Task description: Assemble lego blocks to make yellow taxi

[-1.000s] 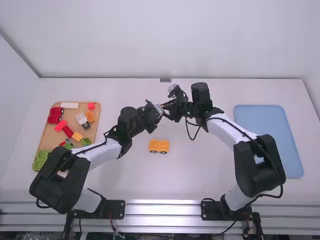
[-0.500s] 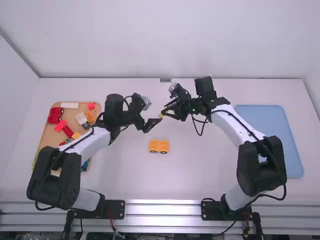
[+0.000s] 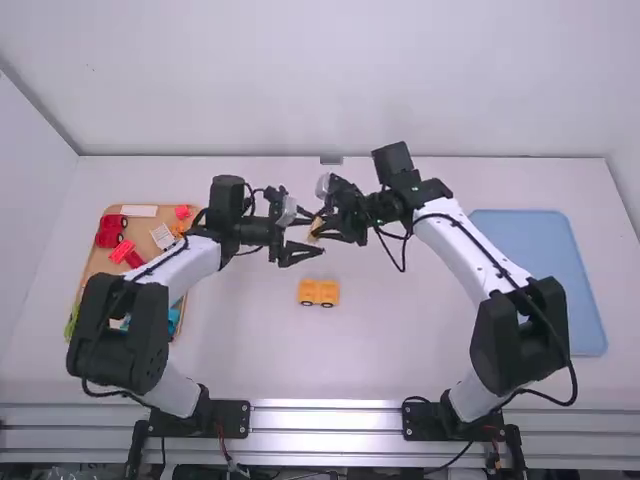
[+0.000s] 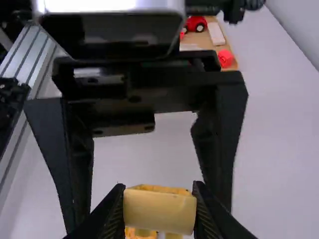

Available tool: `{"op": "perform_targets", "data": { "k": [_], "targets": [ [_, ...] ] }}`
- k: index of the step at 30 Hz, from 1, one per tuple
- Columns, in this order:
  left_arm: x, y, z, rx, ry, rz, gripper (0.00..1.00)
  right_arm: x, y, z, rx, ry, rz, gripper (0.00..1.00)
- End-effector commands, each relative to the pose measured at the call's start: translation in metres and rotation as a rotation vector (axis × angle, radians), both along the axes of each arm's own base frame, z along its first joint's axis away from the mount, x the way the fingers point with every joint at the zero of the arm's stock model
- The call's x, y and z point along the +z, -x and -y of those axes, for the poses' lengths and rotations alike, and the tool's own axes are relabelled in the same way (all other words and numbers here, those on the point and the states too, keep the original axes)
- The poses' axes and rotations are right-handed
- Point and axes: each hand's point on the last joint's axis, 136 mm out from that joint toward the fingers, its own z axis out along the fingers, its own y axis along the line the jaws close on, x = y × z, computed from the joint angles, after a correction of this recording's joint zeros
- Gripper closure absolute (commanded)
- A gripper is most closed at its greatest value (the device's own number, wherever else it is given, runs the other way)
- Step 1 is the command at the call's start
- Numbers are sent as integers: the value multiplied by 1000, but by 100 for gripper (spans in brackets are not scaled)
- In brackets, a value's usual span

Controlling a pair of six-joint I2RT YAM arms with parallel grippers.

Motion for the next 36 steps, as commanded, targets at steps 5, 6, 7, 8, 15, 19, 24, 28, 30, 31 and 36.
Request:
{"op": "perform_targets", "data": {
  "k": [5,6,7,8,15,19,24,28,30,31,36],
  "targets": [
    [8,8,2,-53,31,30,35,18,-1,-1,17,-24,53,85],
    [8,7,2,-52,31,30,38,18,-1,-1,17,-25,54,85],
    [8,7,2,-51,31,29,39,18,-1,-1,17,-24,55,85],
    [8,7,1,-49,30,29,41,18,-1,-1,17,-24,56,85],
    [8,4,-3,-36,30,30,49,17,-6,5,-2,-19,58,85],
    [2,-1,-4,0,2,24,53,18,-6,4,3,-26,60,85],
    [-2,3,-4,-21,-5,60,58,18,-6,4,-1,-20,60,85],
    [-4,5,-4,-20,-11,45,62,17,-6,4,-2,-20,61,85],
    [-4,4,-4,-20,-11,46,64,18,-6,4,-1,-20,62,85],
    [-4,4,-4,-20,-11,48,66,18,-6,4,-1,-20,62,84],
    [2,7,-3,-43,11,68,82,18,-4,1,8,-21,62,81]
  ]
}}
